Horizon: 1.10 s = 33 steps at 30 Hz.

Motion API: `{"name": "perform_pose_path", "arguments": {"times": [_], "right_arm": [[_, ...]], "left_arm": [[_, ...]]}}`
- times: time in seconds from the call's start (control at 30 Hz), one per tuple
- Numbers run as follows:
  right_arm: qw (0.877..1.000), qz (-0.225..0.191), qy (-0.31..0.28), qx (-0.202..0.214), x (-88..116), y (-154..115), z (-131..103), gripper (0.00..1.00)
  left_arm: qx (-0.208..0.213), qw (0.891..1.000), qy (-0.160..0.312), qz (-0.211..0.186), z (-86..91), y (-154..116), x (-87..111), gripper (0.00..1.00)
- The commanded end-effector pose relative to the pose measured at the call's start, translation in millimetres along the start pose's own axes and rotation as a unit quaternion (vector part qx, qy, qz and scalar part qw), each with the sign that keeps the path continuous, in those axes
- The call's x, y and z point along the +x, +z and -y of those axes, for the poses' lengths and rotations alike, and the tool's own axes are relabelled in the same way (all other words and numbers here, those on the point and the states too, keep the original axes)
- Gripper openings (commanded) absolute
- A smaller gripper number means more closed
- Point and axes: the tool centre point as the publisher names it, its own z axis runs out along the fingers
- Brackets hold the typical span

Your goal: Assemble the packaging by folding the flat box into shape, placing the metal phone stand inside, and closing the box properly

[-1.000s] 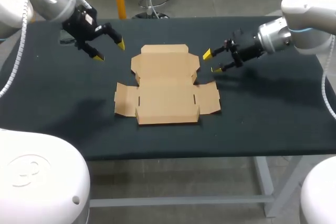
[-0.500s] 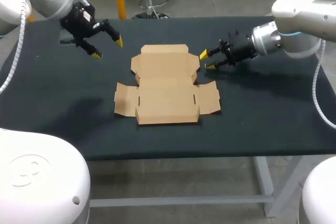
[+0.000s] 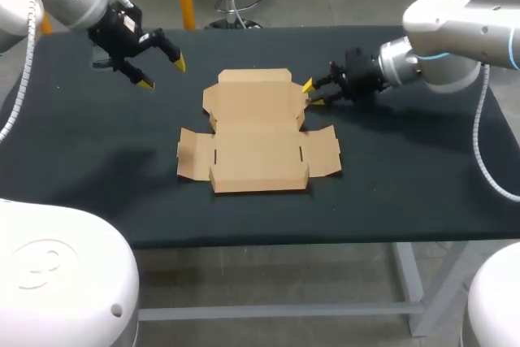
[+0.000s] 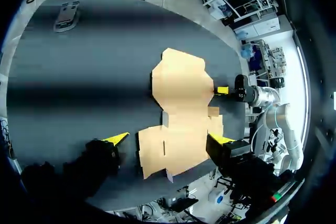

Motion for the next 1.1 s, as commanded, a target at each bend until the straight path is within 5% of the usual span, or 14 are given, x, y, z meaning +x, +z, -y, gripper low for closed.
{"name": "perform_pose_path", "arguments": {"times": [0.03,0.6,0.83,1.1], "right_arm": [[1.0,-0.002,0.003,0.004,-4,7,-6,0.44],[1.0,-0.022,0.009,0.01,-1,31,-18,0.35],[0.999,-0.036,0.0,0.005,1,33,-16,0.0],[0.998,-0.057,-0.029,-0.01,14,24,-11,0.0]], "left_arm": [[-0.003,1.0,-0.001,0.0,3.1,-1,-2.7,1.0],[-0.005,1.0,-0.005,-0.004,8.0,0,-9.9,1.0],[-0.012,1.0,0.0,-0.012,6.0,1,-13.0,1.0],[-0.016,0.999,0.018,-0.03,4.1,4,-15.9,1.0]]}}
